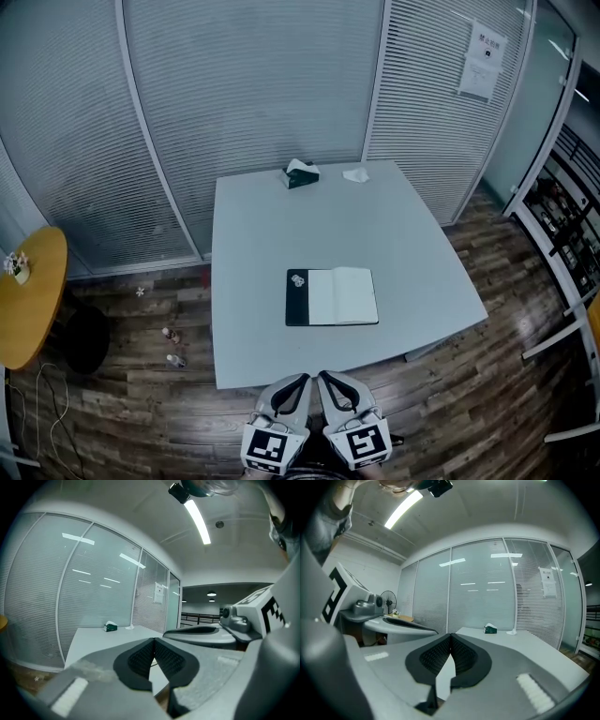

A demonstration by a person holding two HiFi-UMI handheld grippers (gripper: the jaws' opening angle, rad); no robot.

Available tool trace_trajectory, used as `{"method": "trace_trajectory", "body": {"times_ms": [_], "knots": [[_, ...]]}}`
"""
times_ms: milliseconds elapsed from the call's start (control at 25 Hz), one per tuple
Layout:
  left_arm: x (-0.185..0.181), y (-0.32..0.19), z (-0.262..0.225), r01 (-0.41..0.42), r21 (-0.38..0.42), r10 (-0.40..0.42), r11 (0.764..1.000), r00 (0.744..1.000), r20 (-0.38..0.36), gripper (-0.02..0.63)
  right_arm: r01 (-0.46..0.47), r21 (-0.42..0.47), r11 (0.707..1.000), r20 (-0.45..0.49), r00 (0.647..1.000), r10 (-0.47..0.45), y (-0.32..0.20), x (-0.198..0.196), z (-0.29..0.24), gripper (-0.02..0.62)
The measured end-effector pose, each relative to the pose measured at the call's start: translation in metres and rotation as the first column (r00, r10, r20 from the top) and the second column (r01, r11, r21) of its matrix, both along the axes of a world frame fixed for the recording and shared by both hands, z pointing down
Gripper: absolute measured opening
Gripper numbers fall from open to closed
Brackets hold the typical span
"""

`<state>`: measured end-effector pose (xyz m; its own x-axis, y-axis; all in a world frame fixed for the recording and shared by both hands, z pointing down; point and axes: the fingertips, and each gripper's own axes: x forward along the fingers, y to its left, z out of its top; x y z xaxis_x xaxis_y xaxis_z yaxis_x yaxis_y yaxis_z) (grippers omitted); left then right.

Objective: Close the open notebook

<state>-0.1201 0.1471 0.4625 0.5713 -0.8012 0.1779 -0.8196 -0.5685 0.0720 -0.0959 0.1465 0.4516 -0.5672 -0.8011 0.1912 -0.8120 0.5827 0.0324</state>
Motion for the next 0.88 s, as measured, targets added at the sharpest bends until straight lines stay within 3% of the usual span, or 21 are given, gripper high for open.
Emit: {"method": "trace_trajectory", "body": {"times_ms": [280, 880], "knots": [[0.007, -0.039, -0.001, 0.023, -0.001, -0.023, 1.000, 1.000, -0.004, 0.003, 0.024, -0.003, 1.000, 0.035, 0.999, -0.023, -0.040, 0.008, 0.003, -0.002], [0.056, -0.177, -0.011, 0.089, 0.003, -0.089, 0.996, 0.996, 0.018, 0.003, 0.105, 0.003, 0.994, 0.032, 0.994, -0.105, -0.177, 0.056, -0.008, -0.002]]}}
